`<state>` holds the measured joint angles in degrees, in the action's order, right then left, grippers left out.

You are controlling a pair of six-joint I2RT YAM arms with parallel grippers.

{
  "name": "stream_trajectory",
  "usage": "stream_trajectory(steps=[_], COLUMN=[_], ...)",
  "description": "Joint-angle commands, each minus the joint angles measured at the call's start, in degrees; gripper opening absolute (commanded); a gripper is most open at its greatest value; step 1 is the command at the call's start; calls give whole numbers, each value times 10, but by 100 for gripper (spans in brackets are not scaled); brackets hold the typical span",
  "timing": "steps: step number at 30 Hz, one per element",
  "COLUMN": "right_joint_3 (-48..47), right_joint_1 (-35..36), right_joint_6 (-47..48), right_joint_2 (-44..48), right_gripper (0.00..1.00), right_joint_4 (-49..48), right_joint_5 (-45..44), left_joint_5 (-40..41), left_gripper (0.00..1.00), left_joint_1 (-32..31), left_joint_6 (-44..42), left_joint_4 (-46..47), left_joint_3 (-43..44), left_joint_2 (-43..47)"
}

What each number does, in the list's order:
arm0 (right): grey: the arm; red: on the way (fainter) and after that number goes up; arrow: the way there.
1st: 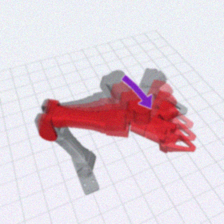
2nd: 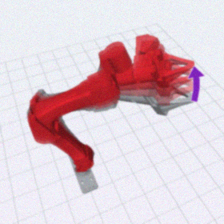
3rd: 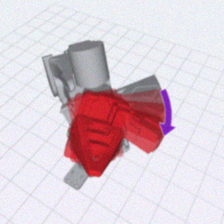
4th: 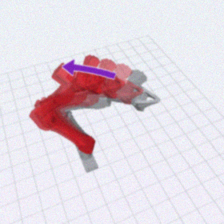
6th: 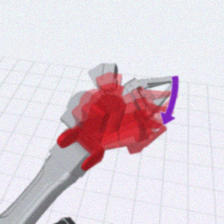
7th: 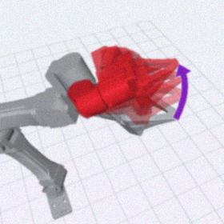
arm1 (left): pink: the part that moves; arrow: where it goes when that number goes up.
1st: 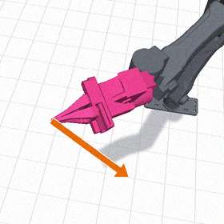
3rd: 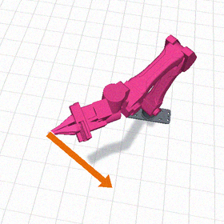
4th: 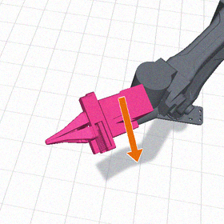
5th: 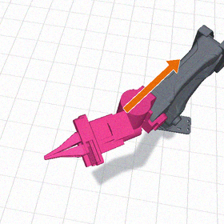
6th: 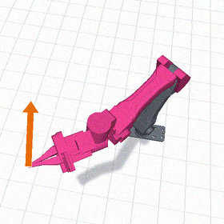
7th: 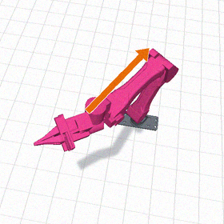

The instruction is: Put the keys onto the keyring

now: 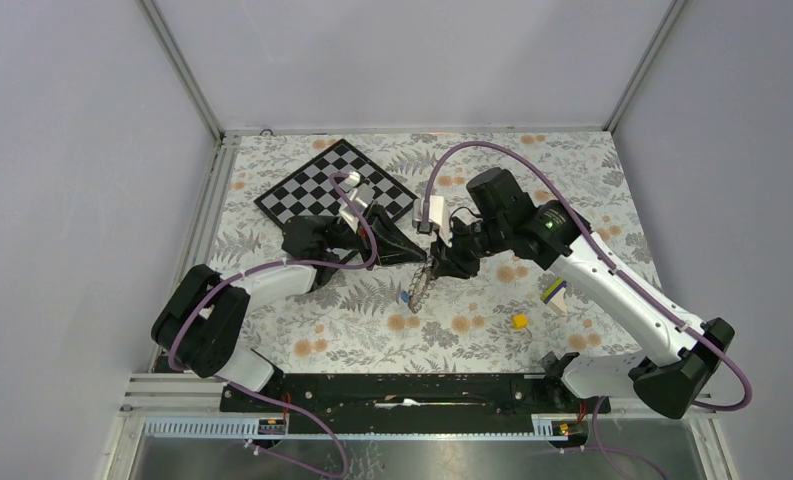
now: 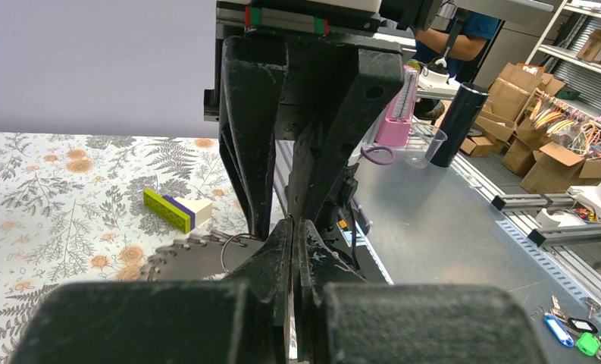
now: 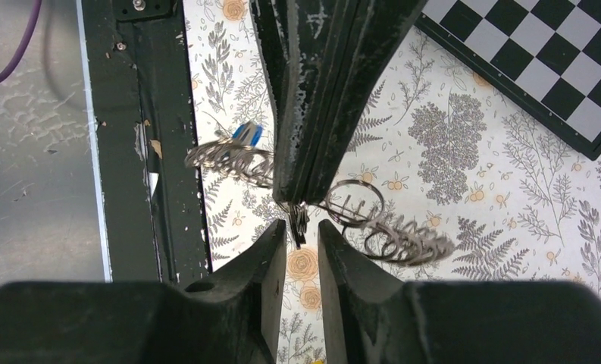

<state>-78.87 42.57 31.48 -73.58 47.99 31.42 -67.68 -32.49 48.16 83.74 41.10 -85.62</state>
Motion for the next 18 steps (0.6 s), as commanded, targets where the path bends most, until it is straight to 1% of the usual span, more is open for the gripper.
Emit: stream_trajectory(steps=[1, 6, 9, 14, 18], right_joint_3=[13, 17, 19, 21, 19], right_joint_1=[-4, -5, -4, -4, -5], right_joint_6=[0, -3, -4, -5, -5], right_joint_2=[21, 16, 13, 9, 6], right_gripper=[27, 13, 7, 0, 0], right_joint_4=[-33, -41, -43, -43, -45], right_joint_5=[28, 48, 59, 65, 71], left_joint_5=[27, 36, 42, 47, 51], left_gripper=[0, 0, 0, 0, 0], left_joint_1=[3, 2, 2, 2, 2], left_joint_6=[10, 9, 8, 7, 7], left_joint_4=[66, 66, 66, 66, 66], left_joint_3=[6, 2, -1, -5, -6], left_joint_2=[2, 1, 0, -1, 0])
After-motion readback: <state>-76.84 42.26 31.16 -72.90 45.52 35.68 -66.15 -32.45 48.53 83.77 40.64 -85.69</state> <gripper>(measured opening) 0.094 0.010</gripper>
